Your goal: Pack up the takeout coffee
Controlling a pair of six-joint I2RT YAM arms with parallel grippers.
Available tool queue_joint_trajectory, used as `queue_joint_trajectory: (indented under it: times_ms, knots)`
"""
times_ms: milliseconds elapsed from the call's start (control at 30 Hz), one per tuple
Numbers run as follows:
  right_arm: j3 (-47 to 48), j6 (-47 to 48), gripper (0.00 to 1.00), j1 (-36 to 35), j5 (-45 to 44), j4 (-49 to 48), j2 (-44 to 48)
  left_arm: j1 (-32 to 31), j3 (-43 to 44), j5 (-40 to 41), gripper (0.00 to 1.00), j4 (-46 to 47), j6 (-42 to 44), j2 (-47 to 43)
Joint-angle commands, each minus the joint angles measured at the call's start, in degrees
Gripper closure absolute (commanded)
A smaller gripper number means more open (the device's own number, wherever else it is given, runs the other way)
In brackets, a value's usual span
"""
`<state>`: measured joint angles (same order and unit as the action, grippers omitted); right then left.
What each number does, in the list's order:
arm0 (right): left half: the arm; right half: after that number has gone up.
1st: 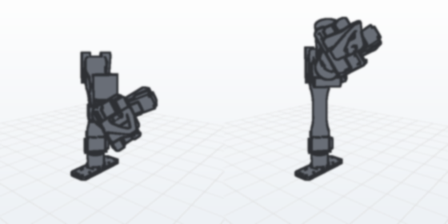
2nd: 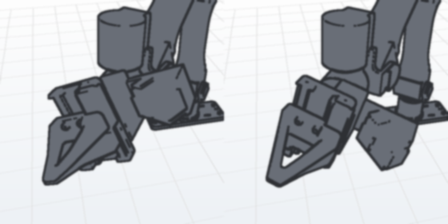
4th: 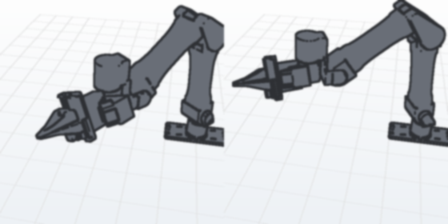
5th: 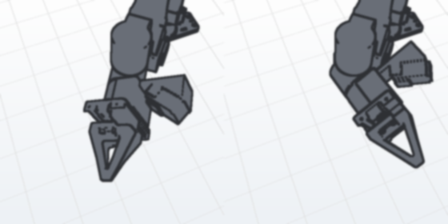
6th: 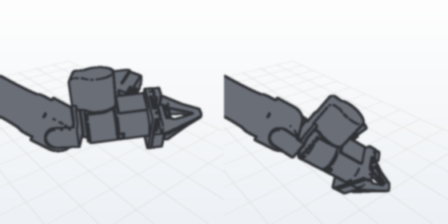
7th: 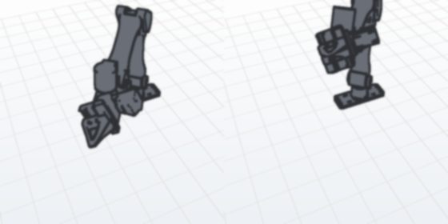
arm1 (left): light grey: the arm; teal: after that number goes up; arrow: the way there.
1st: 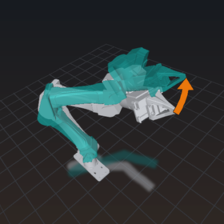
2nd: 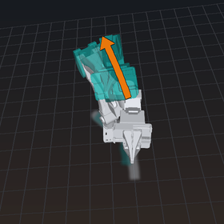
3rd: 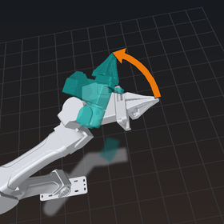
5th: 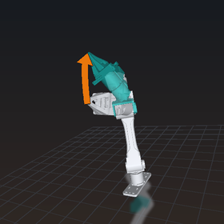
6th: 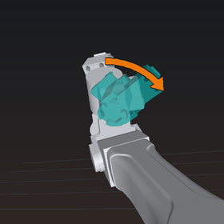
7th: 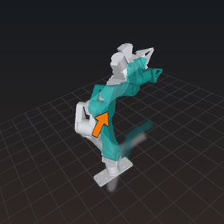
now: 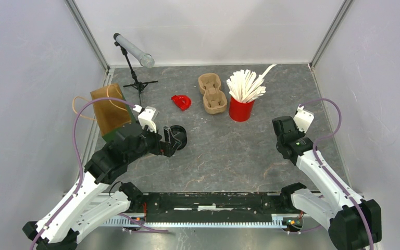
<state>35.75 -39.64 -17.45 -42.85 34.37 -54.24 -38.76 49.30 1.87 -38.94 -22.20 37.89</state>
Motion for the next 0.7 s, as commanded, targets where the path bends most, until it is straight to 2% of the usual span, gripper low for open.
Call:
queue_joint_trajectory:
  times_ms: [0, 367, 667]
  knots:
    - [0.9, 1.7, 1.0, 0.3, -3.9, -0.4, -0.2, -0.3, -0.2, -0.1, 0.0, 0.7, 0.1, 0.1]
    - [1.3, 8.3, 0.97, 0.3, -2.3, -5.0, 1.7, -0.3, -0.3, -0.2, 0.0, 0.7, 0.1, 0.6]
    - [-0.3, 10.4, 0.81, 0.3, 4.4, -8.4, 1.6, -0.3, -0.3, -0.2, 0.0, 0.7, 0.0, 0.6]
